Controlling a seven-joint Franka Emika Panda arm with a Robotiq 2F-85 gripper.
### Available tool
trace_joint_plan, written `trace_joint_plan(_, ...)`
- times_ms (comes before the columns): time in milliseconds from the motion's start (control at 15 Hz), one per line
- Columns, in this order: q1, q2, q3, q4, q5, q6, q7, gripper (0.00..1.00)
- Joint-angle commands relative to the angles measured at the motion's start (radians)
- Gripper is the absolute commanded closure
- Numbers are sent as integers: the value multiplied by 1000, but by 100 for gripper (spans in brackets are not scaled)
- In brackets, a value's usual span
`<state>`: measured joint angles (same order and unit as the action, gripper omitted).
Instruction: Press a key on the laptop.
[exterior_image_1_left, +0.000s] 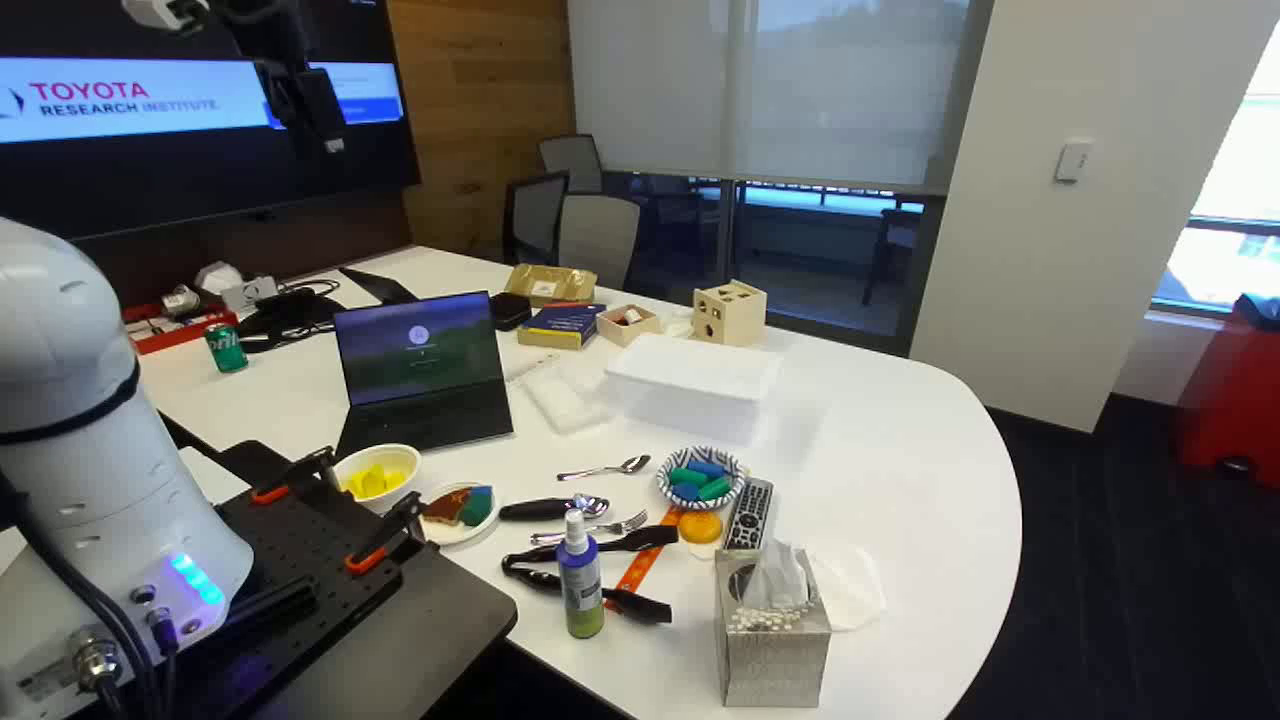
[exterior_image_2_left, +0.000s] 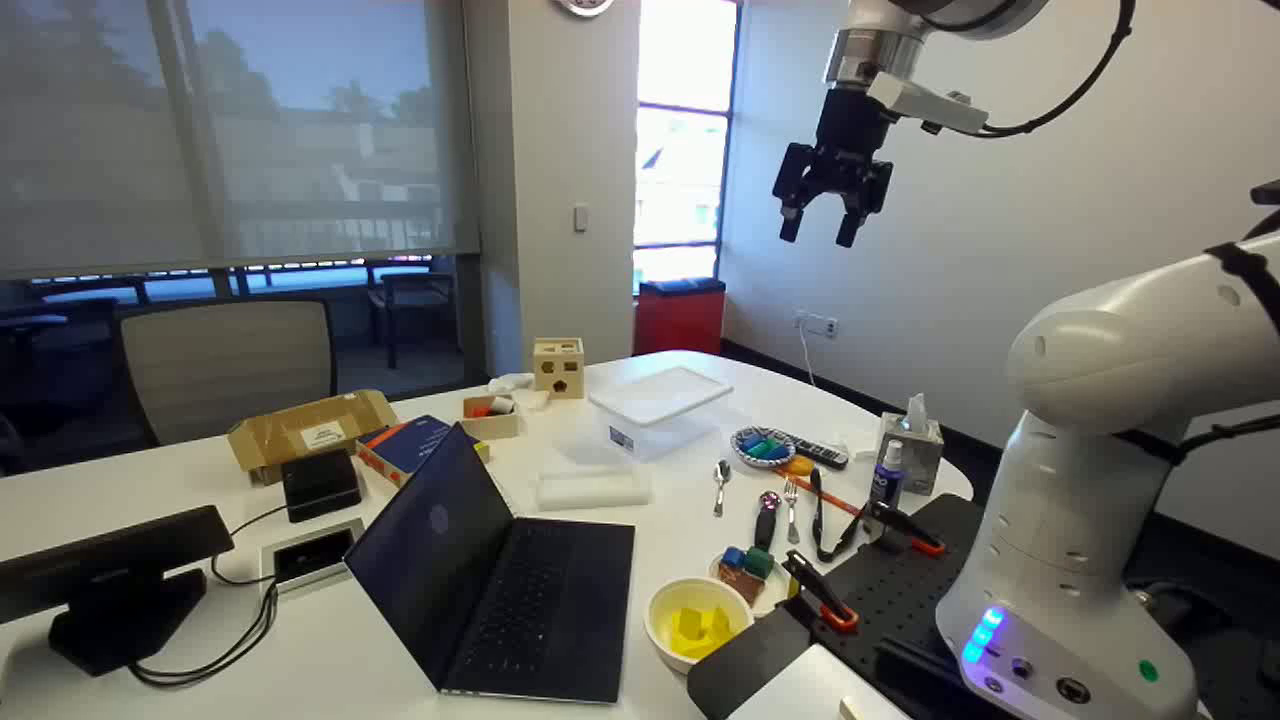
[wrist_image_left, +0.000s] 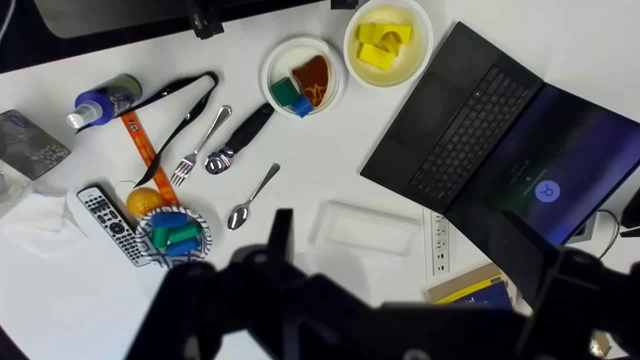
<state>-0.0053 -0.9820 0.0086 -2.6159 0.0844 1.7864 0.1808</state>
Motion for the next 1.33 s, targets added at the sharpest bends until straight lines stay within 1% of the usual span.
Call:
trace_joint_plan(0,-16,1,10,3,10,-4,-11,0)
trace_joint_plan(267,-16,1,10,3,10,-4,-11,0)
trace_joint_plan(467,-2,86,67,11,3,65,8,0)
trace_joint_plan(733,12,225,179,3,-18,238,44,0)
trace_joint_plan(933,24,362,259,6,-38,395,78,0)
trace_joint_plan(1067,38,462,289,14,-50,498,92,0)
trace_joint_plan(1267,70,630,304,25,-54,670,84,0)
